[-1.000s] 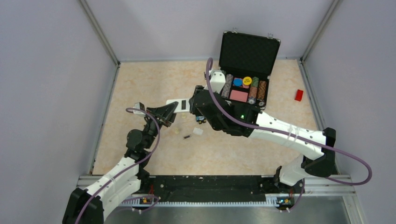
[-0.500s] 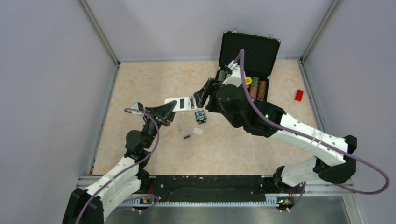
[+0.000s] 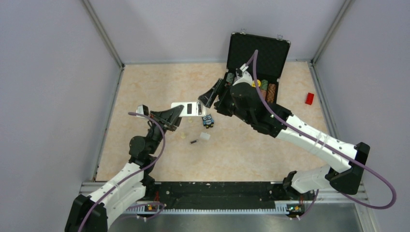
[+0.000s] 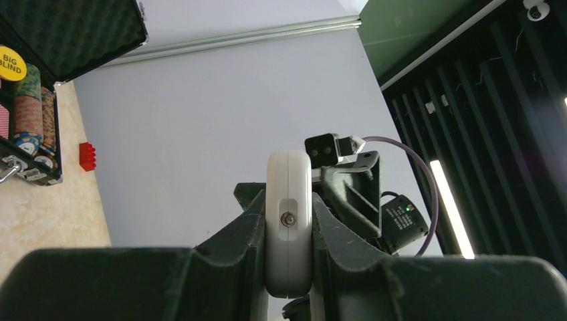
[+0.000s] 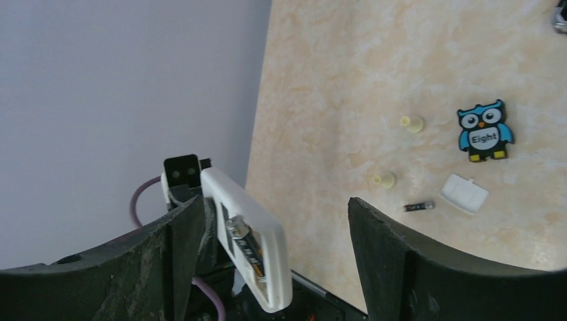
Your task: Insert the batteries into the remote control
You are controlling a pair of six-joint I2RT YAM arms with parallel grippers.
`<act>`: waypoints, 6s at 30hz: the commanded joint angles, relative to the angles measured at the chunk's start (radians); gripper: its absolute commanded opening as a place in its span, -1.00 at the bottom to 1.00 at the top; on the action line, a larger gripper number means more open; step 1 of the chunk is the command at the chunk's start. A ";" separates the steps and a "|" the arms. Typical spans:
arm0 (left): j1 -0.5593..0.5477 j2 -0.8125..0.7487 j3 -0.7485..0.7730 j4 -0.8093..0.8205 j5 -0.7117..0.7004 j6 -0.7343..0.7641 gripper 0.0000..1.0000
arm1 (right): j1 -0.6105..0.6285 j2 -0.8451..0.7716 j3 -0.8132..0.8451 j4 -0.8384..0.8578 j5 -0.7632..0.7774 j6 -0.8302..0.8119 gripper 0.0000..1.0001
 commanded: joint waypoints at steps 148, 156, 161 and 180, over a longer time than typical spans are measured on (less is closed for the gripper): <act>0.001 0.011 -0.004 0.131 0.017 0.011 -1.00 | -0.084 -0.001 -0.078 0.194 -0.258 0.104 -0.16; 0.001 0.013 -0.007 0.130 0.011 0.006 -1.00 | -0.085 -0.010 -0.093 0.201 -0.264 0.104 -0.30; 0.001 0.013 -0.012 0.136 -0.006 -0.007 -1.00 | -0.084 -0.017 -0.104 0.212 -0.273 0.108 -0.33; 0.002 0.053 -0.019 0.219 -0.077 -0.075 -1.00 | -0.084 -0.047 -0.172 0.275 -0.289 0.102 -0.36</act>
